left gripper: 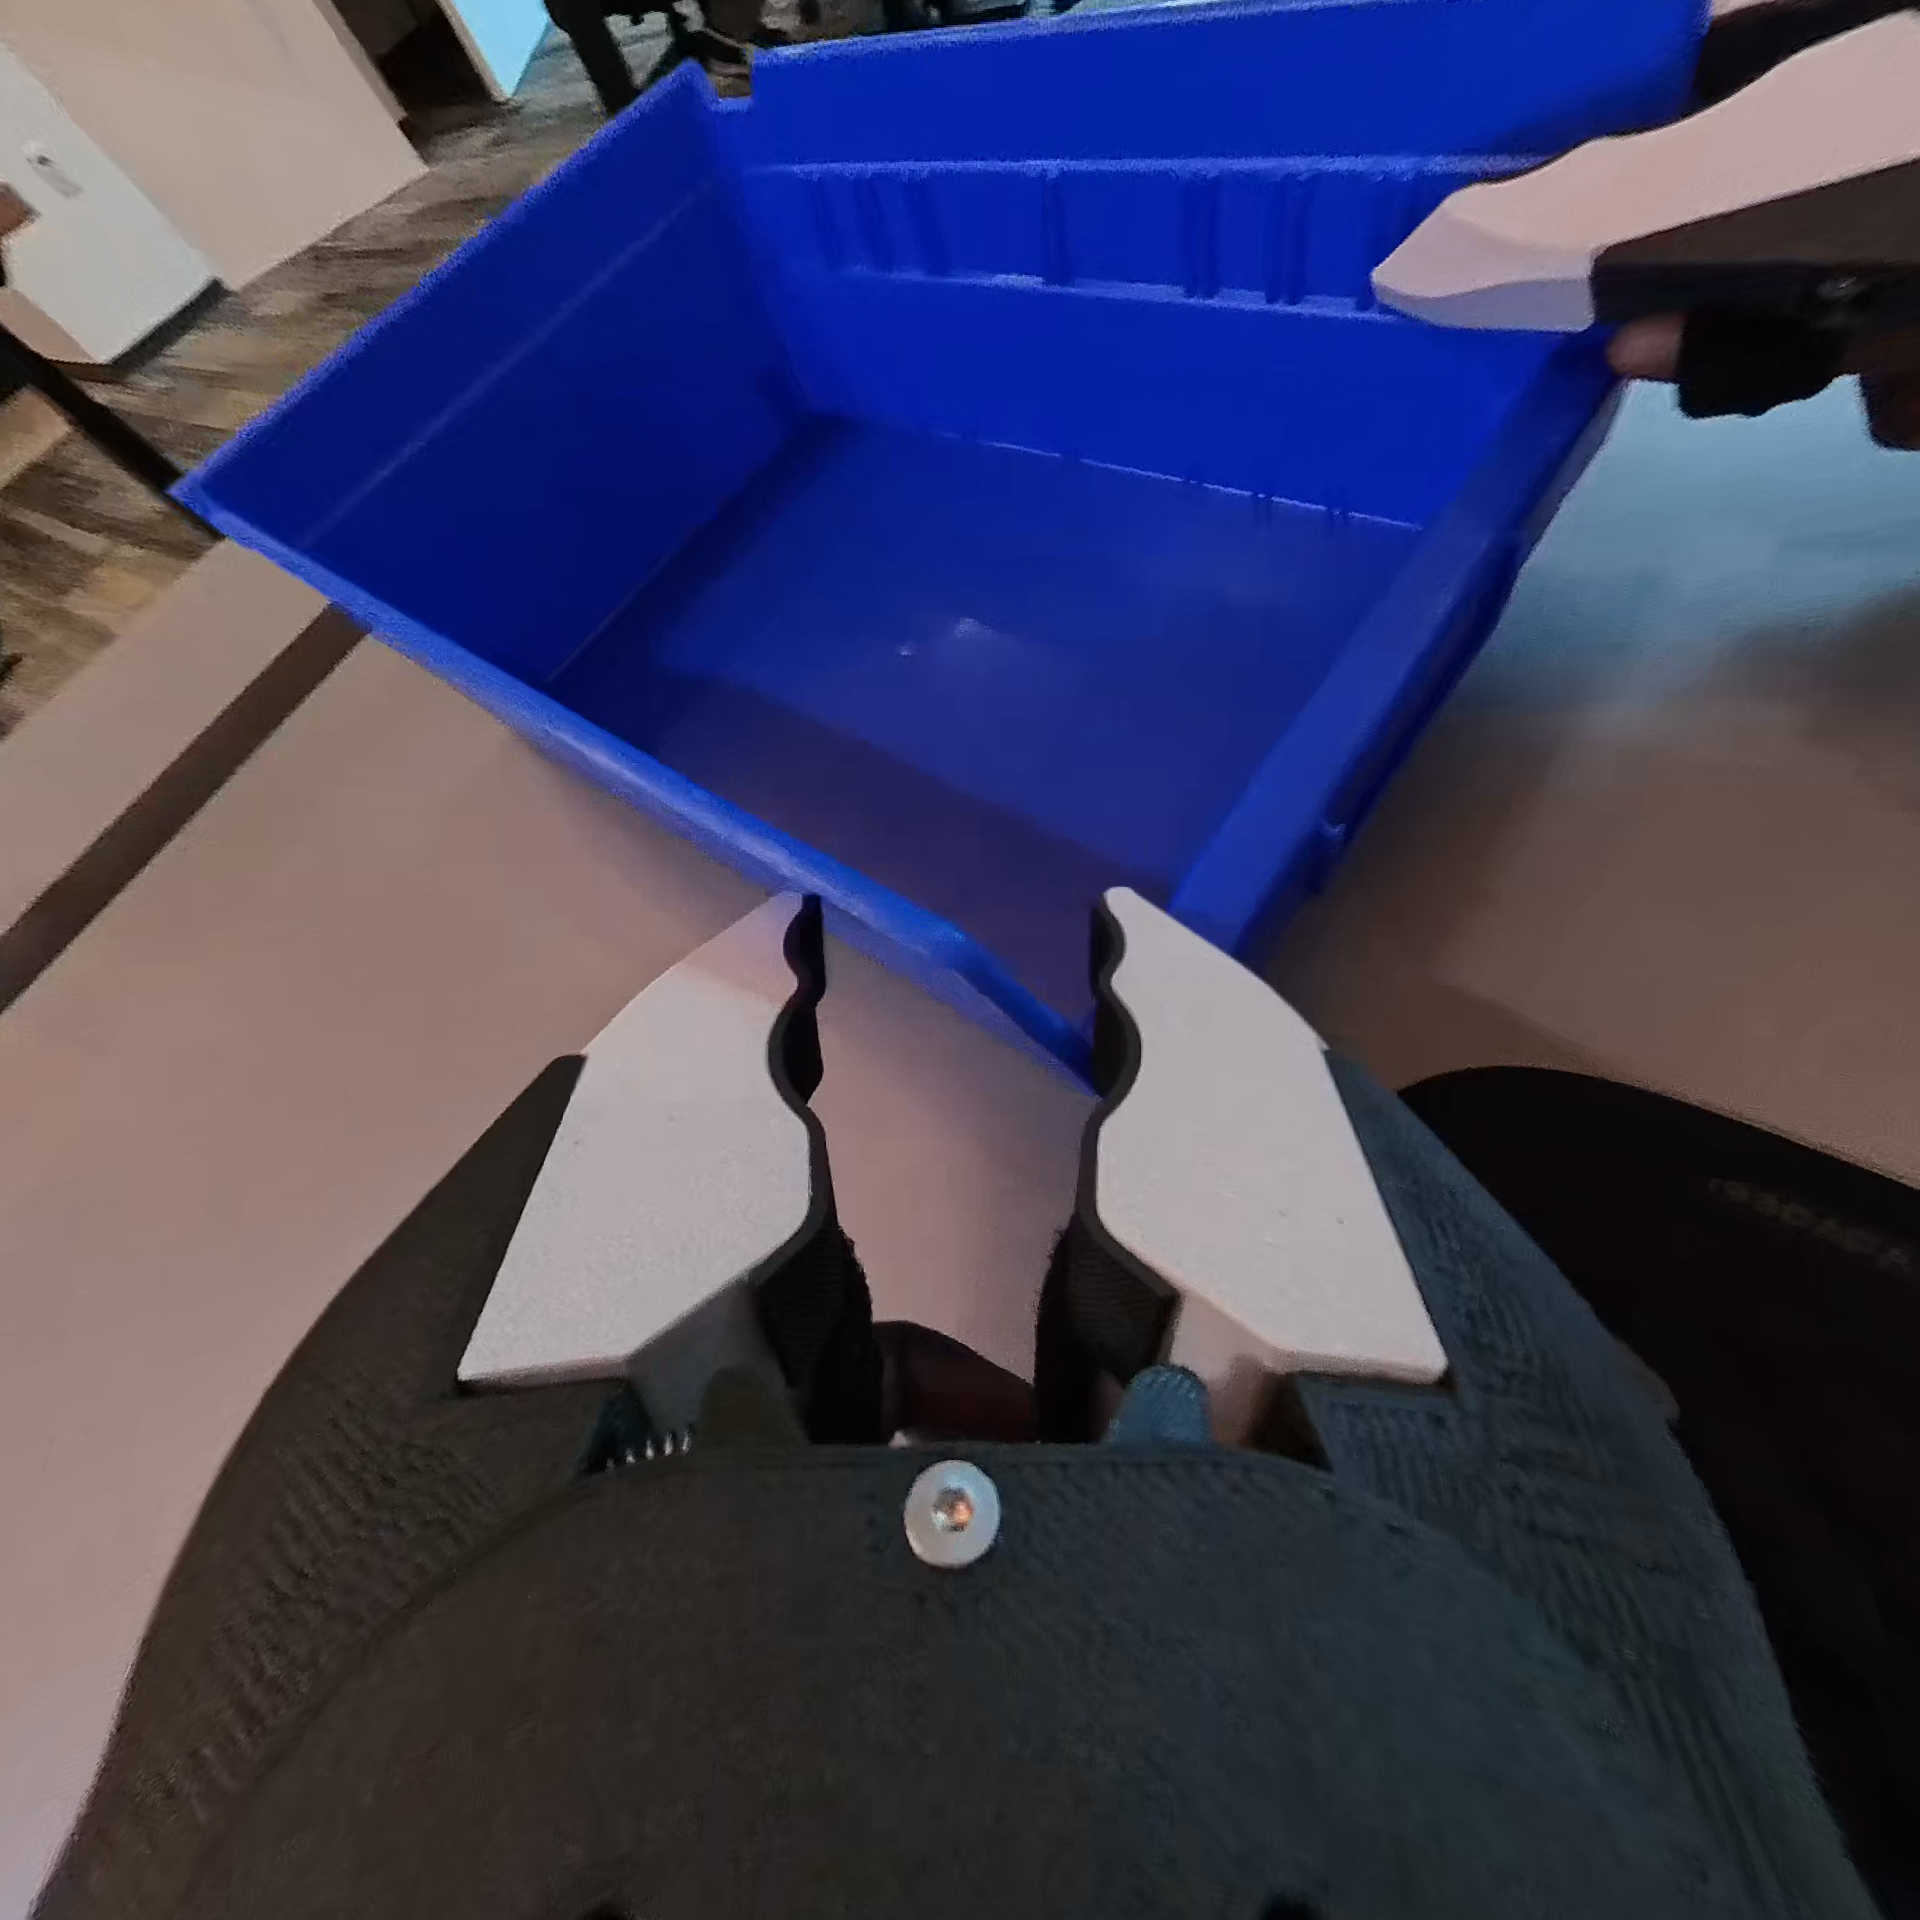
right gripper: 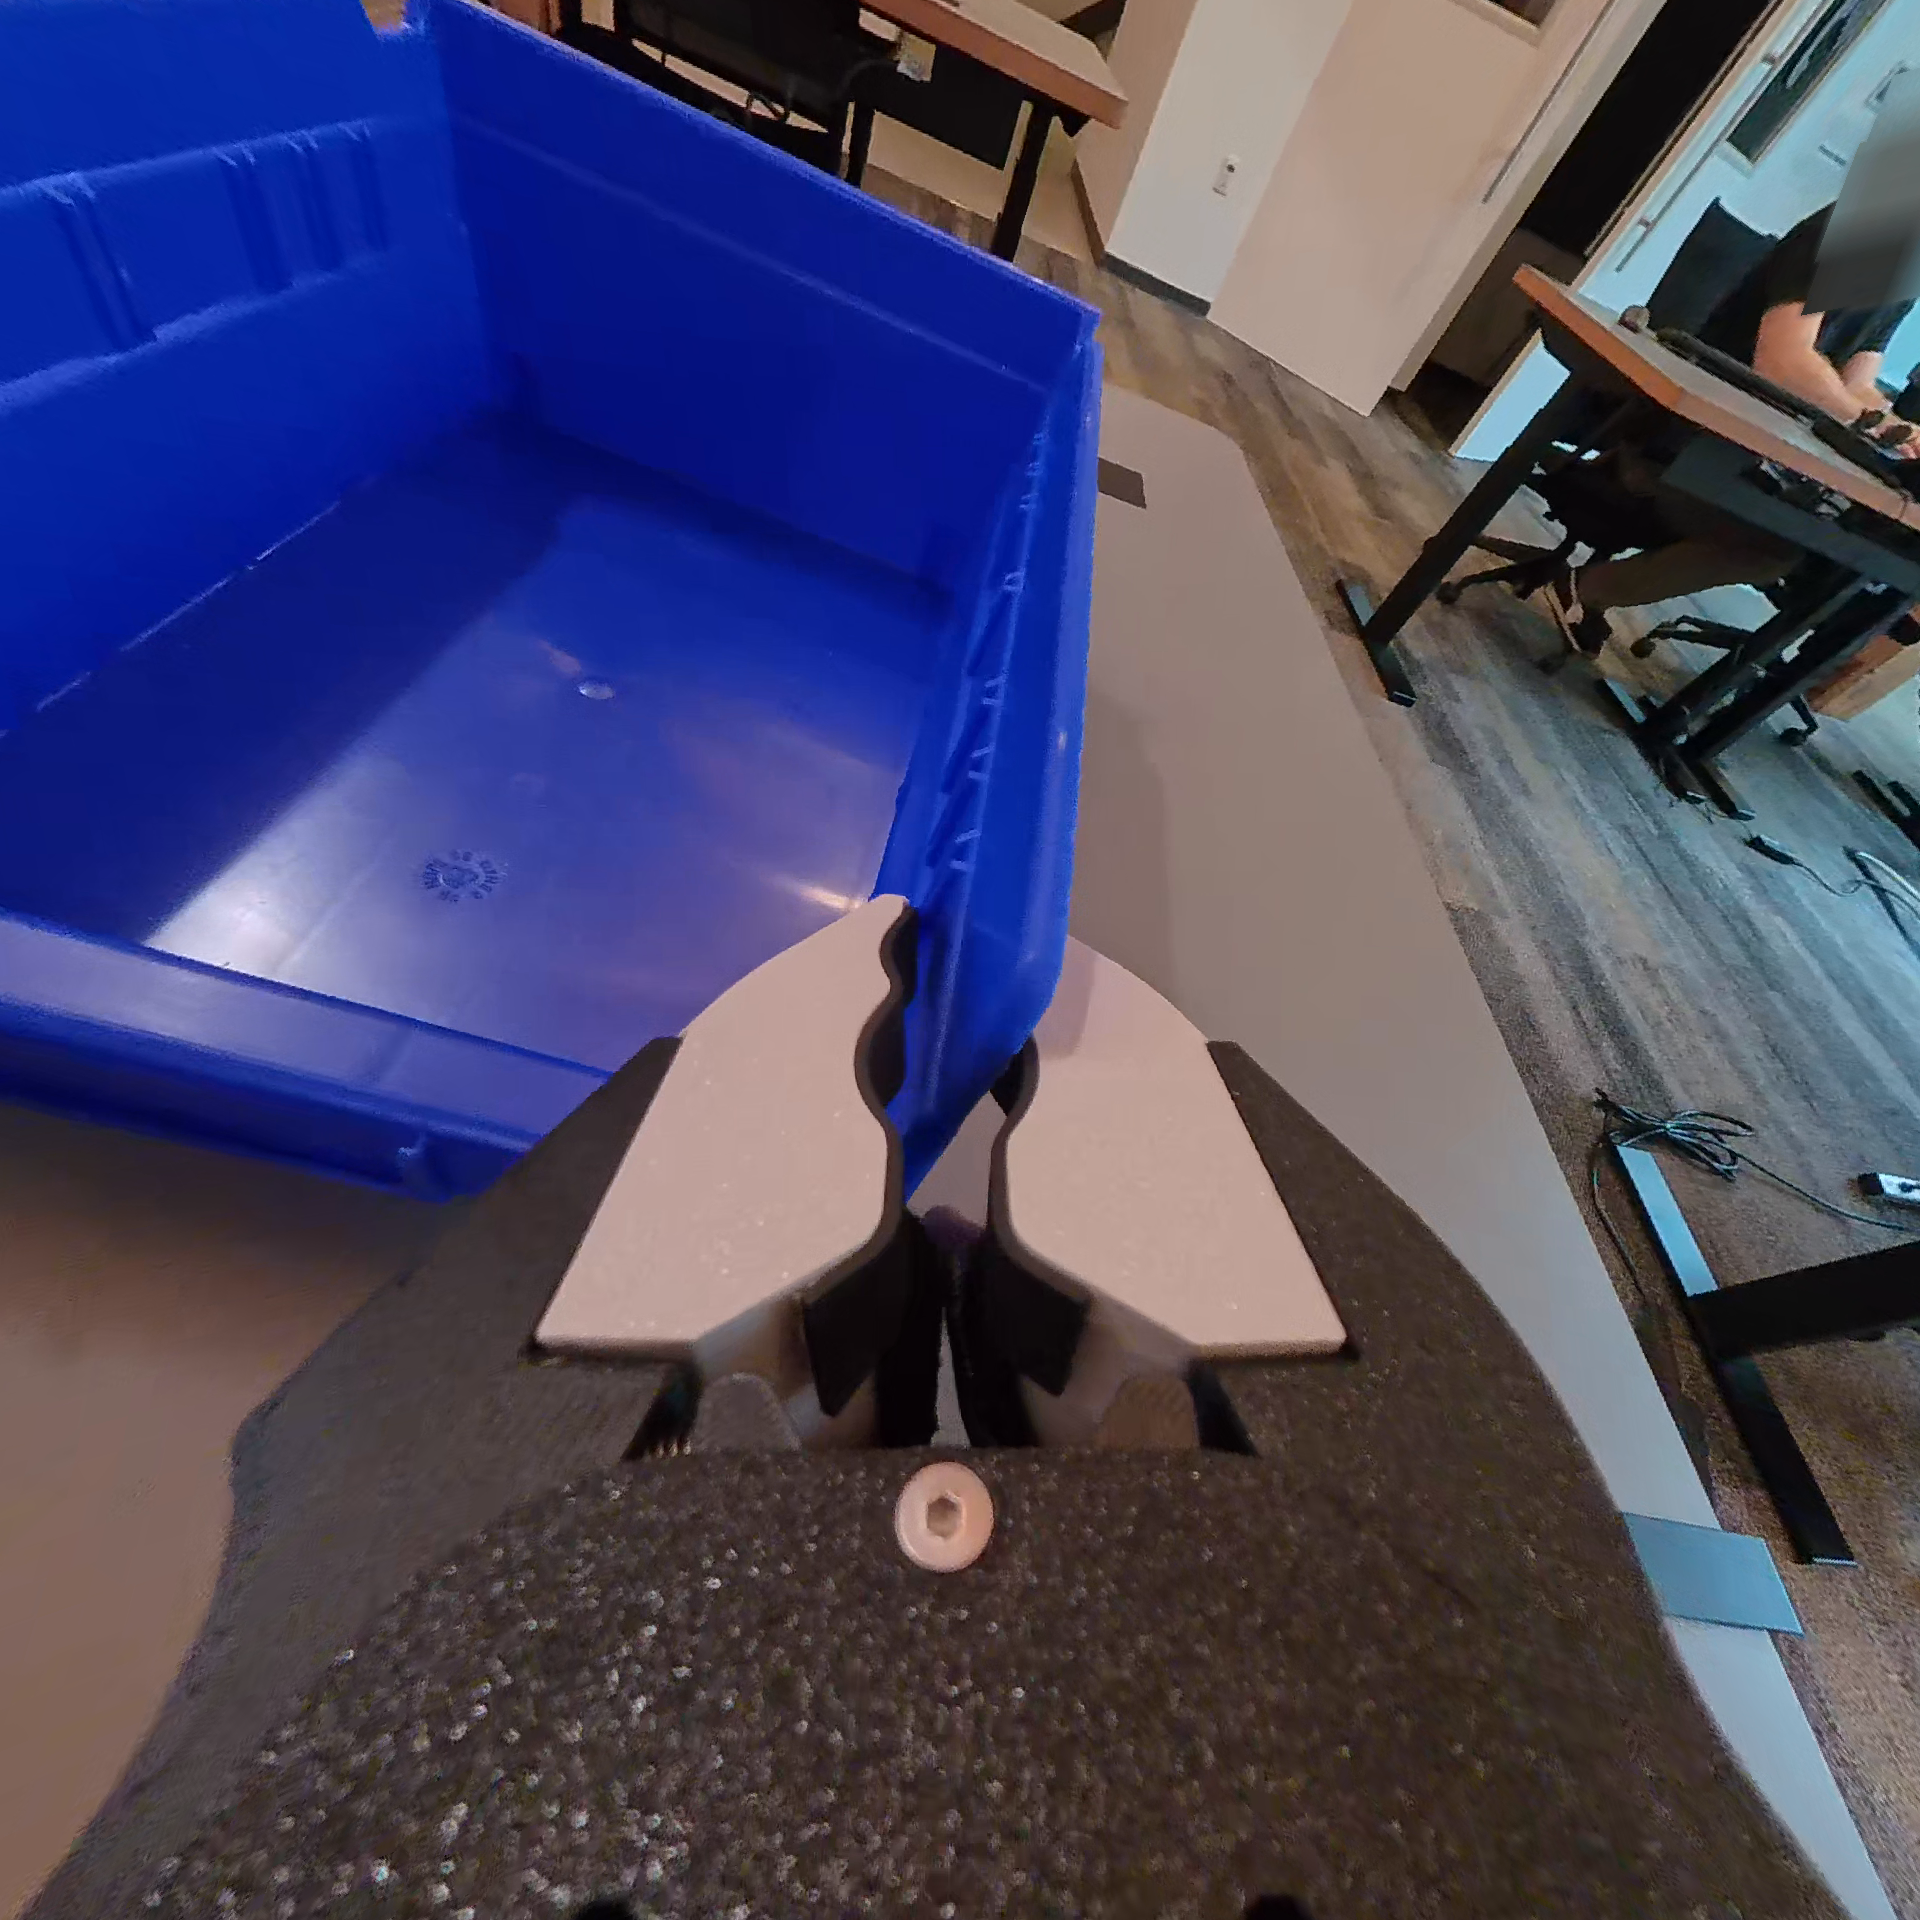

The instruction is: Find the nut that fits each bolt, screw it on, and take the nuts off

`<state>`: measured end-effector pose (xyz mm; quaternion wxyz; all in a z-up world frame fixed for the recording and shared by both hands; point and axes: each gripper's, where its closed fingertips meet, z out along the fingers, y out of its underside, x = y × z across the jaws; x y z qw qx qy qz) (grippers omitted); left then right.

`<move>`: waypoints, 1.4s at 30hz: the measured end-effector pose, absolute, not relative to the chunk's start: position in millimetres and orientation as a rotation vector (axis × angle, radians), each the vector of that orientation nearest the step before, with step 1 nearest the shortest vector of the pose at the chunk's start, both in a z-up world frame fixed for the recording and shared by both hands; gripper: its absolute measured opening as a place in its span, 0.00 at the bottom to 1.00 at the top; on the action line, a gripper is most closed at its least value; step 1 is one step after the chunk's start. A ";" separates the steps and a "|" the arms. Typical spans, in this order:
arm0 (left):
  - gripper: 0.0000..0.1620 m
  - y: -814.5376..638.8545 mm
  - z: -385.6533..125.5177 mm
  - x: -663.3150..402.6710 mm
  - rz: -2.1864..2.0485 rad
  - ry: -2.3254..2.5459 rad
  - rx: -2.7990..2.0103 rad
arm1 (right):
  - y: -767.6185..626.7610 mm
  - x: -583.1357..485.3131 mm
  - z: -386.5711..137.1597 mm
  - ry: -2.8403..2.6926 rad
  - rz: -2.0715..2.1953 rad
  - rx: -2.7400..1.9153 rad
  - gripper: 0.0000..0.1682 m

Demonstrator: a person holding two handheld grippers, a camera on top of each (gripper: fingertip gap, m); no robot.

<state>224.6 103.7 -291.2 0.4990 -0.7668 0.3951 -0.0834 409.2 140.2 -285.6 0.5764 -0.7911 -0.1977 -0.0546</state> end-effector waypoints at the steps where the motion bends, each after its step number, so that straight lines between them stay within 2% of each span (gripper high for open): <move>1: 0.34 101.8 -289.7 225.3 -0.237 0.967 -1.846 | 140.0 409.5 -285.8 -0.462 -0.129 -1.856 0.07; 3: 0.49 95.4 -285.0 226.0 -0.296 1.003 -1.820 | 139.2 410.8 -284.4 -0.457 -0.143 -1.863 0.12; 5: 0.61 88.3 -276.2 219.2 -0.316 1.016 -1.800 | 136.1 410.0 -276.8 -0.447 -0.141 -1.844 0.31; 7: 0.63 78.0 -258.0 205.8 -0.333 1.012 -1.737 | 129.6 409.4 -264.9 -0.405 -0.113 -1.827 0.46; 9: 0.63 66.4 -236.7 180.2 -0.333 0.969 -1.685 | 119.4 408.7 -246.9 -0.350 -0.105 -1.780 0.51; 13: 0.63 51.5 -199.6 85.6 -0.205 0.749 -1.612 | 92.2 383.4 -205.1 -0.283 -0.046 -1.603 0.48; 18: 0.60 28.6 -184.7 -89.1 0.132 0.351 -1.625 | 64.7 307.2 -183.0 -0.399 0.074 -1.468 0.44; 21: 0.58 -1.8 -194.9 -172.6 0.229 0.132 -1.647 | 58.8 250.5 -180.1 -0.518 0.146 -1.433 0.44; 24: 0.54 -18.9 -229.9 -227.5 0.338 0.031 -1.745 | 50.9 189.4 -186.0 -0.628 0.256 -1.412 0.43; 26: 0.46 -17.4 -248.0 -240.5 0.330 0.032 -1.773 | 45.2 150.7 -195.9 -0.699 0.343 -1.395 0.43; 31: 0.42 -0.5 -265.6 -248.1 0.393 0.120 -1.864 | 40.9 96.8 -236.7 -0.858 0.411 -1.461 0.47; 34: 0.24 3.6 -273.7 -258.2 0.456 0.136 -1.917 | 39.6 92.0 -244.0 -0.884 0.423 -1.474 0.47; 35: 0.22 3.6 -272.1 -259.2 0.462 0.145 -1.906 | 39.8 93.1 -243.0 -0.873 0.436 -1.473 0.46; 42: 0.21 -5.2 -271.4 -260.8 0.427 0.208 -1.880 | 43.5 102.9 -235.8 -0.773 0.536 -1.470 0.43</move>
